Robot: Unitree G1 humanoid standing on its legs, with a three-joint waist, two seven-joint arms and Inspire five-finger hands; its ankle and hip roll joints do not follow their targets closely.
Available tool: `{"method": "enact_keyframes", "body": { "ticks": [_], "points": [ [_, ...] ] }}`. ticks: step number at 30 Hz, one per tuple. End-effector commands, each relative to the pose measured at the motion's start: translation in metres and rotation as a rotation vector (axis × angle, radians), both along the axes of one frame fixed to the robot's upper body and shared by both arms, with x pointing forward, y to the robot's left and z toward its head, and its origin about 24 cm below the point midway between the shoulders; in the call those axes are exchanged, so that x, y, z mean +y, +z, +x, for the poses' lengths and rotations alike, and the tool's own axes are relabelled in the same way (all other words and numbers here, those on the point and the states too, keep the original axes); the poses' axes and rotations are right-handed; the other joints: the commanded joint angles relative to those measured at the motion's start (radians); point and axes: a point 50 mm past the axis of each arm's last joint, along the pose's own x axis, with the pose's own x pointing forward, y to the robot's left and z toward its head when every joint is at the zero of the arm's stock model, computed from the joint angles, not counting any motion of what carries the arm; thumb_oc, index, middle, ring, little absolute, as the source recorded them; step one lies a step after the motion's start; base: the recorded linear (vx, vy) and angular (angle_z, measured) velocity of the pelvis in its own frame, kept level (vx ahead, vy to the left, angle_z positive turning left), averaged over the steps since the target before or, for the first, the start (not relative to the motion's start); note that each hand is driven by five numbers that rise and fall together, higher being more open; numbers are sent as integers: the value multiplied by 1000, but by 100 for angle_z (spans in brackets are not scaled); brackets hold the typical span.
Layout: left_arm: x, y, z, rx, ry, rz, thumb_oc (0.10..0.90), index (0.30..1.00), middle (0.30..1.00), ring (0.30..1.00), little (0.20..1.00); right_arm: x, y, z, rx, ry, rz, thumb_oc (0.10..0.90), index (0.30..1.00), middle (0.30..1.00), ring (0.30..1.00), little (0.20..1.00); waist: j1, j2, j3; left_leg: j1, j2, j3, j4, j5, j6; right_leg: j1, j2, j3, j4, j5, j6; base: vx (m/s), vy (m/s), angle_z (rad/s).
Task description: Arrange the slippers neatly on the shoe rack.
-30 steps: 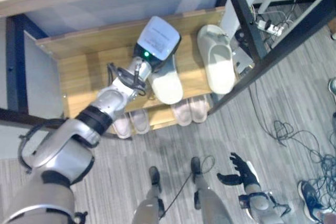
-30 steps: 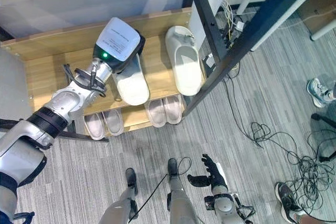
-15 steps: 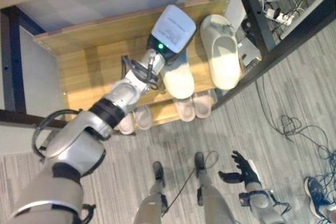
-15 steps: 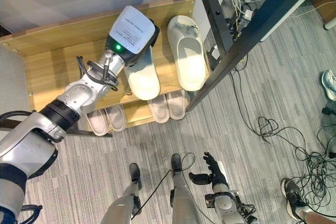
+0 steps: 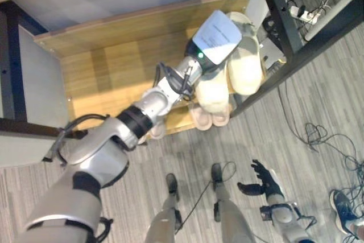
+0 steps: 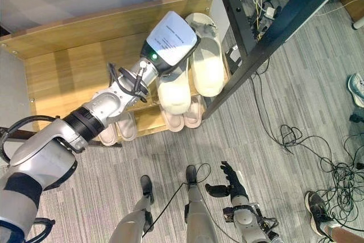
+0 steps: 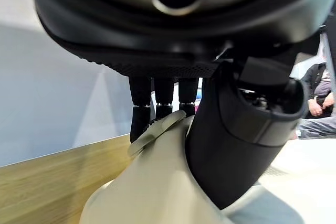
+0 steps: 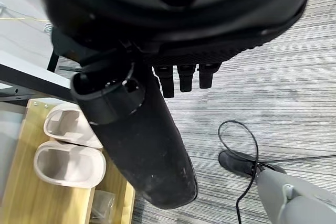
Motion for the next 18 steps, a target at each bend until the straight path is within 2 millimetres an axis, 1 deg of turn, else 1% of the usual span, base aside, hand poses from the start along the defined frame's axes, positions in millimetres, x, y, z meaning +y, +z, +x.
{"method": "enact_keyframes", "body": {
  "ticks": [1,2,6,8,10,11,12,16,18],
  "points": [
    [-9,56,4,-127,15,-30,483,425,425,425,425,-27,20,10,-92,-48,-48,800,900,900,900,900,-2,36,-1,-39,31,-113,-7,-67,-40,78,-48,-53,18,-141,107,0,0,0],
    [-5,56,5,-128,29,-31,400,300,300,300,300,-27,19,9,-90,-52,-47,800,900,900,900,900,-2,36,-1,-39,31,-113,-7,-67,-40,78,-48,-53,19,-142,107,0,0,0],
    [14,66,11,-155,99,-33,400,300,300,300,300,-27,16,6,-77,-57,-43,800,900,900,900,900,0,40,-2,-40,31,-112,-7,-66,-39,75,-46,-52,23,-144,107,0,0,0],
    [24,79,13,-192,140,-38,400,300,300,300,300,-27,14,5,-65,-53,-43,800,900,900,900,900,-3,39,-4,-42,33,-111,-7,-65,-40,73,-45,-55,23,-144,108,0,0,0],
    [32,87,14,-217,165,-51,400,300,300,300,300,-26,13,3,-60,-49,-40,800,900,900,900,900,-6,36,-6,-42,34,-111,-7,-65,-40,73,-44,-56,22,-143,108,0,0,0],
    [32,87,14,-217,165,-51,668,702,702,702,702,-26,13,4,-60,-48,-39,800,900,900,900,900,-6,36,-6,-42,34,-111,-7,-65,-40,73,-44,-56,22,-143,108,1,-17,-4],
    [38,92,15,-234,190,-82,800,900,900,900,900,-22,10,0,-50,-30,-31,800,900,900,900,900,-8,31,-9,-41,37,-112,-7,-65,-41,76,-42,-59,22,-144,108,1,-16,-5],
    [37,88,16,-221,192,-99,800,900,900,900,900,-20,8,-1,-40,-23,-26,800,900,900,900,900,-9,25,-14,-35,39,-113,-7,-68,-40,81,-39,-58,20,-146,107,0,-5,-1],
    [35,81,18,-211,201,-94,800,900,900,900,900,-19,7,0,-37,-19,-22,800,900,900,900,900,-10,20,-18,-31,41,-114,-7,-70,-41,84,-37,-58,23,-149,106,0,0,0]
  ]
}}
